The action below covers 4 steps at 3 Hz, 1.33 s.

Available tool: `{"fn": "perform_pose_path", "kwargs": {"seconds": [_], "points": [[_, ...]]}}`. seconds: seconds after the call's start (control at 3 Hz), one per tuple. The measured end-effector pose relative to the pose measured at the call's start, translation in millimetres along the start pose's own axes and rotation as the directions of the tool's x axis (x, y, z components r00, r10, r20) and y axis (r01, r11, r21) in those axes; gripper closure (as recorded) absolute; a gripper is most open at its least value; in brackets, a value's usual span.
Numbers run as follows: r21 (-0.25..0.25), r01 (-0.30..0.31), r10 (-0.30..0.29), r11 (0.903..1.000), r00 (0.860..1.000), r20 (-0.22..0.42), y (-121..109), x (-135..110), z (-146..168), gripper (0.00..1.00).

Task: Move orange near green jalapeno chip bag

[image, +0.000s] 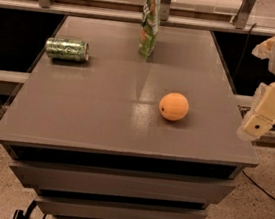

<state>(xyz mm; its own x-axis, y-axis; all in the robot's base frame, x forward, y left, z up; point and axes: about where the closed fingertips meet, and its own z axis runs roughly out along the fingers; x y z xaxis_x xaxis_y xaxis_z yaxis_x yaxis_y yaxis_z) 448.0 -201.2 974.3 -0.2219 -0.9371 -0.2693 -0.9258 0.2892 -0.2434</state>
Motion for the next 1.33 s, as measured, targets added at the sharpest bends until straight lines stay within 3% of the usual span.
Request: {"fn": "perform_pose_path", "kwargs": {"seconds": [0.67,1.33], "points": [[-0.047,-0.017,0.022,0.9988,0.994,0.104,-18.0,-45.7,62.3,0.00],[-0.105,0.010,0.011,0.9944,0.980,0.196,-21.0,-64.0,122.6,0.00]]}}
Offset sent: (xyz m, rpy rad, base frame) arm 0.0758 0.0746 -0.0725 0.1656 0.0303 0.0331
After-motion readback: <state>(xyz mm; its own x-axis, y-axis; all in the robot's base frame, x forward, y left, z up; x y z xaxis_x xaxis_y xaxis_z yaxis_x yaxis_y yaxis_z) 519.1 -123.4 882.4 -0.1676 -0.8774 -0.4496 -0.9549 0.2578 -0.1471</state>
